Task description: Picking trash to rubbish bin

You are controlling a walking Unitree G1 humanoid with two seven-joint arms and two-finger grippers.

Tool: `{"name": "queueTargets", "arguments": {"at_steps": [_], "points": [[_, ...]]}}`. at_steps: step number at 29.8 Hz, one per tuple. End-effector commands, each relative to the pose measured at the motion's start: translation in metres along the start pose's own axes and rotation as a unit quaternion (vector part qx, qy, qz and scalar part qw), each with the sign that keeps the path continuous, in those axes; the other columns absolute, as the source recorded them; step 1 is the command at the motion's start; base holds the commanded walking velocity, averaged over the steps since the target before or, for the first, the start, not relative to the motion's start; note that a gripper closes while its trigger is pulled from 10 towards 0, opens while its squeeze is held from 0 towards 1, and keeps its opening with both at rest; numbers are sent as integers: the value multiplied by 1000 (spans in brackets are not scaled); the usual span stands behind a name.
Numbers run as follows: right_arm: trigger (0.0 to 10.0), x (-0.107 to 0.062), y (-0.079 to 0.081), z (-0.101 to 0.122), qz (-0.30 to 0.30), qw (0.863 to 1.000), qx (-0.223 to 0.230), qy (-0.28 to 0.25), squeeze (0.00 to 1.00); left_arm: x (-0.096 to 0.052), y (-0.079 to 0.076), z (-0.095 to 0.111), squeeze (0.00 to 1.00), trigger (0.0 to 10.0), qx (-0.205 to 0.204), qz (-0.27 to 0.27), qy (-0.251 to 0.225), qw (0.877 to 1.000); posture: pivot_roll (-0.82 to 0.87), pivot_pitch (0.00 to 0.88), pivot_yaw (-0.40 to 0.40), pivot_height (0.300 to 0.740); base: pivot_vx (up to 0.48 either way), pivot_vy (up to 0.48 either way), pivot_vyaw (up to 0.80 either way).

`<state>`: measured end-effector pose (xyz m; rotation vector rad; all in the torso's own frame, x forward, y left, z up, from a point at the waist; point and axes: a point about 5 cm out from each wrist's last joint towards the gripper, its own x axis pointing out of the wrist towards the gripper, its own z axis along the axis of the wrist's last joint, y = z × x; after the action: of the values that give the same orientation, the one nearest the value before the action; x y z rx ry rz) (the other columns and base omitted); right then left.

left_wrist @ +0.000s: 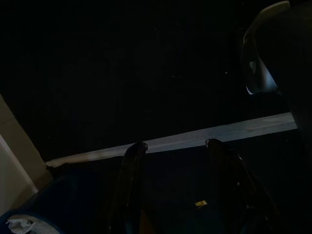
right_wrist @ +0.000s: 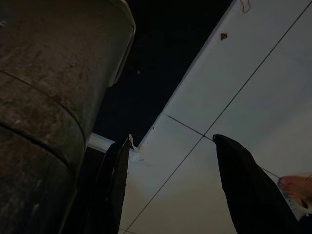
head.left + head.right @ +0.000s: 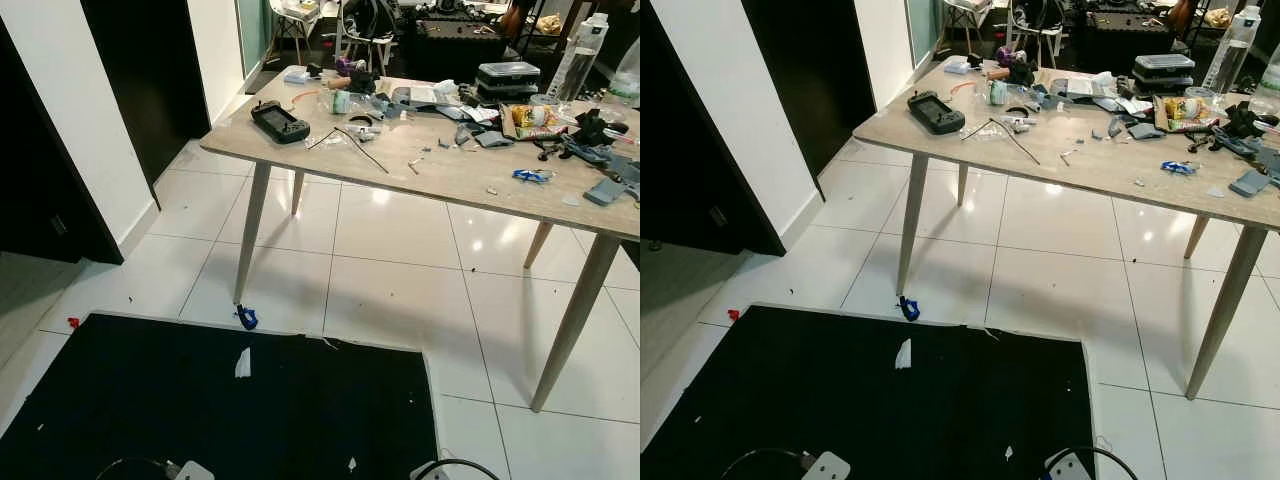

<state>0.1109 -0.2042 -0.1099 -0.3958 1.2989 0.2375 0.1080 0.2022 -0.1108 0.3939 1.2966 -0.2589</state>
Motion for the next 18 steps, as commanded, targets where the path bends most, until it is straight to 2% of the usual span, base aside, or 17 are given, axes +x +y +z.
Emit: {"name": "queueTargets", "arguments": {"at_steps": [1, 18], "points": [[10000, 1, 6, 4, 10, 1000, -2, -2, 0, 0, -3, 1, 0, 10000, 2, -2, 1, 1000, 17, 0, 18, 740, 0, 0, 0], [10000, 1, 7, 3, 11, 1000, -17, -2, 0, 0, 0, -6, 0, 10000, -6, 1, 9, 1000, 48, 3, 5, 740, 0, 0, 0]]}}
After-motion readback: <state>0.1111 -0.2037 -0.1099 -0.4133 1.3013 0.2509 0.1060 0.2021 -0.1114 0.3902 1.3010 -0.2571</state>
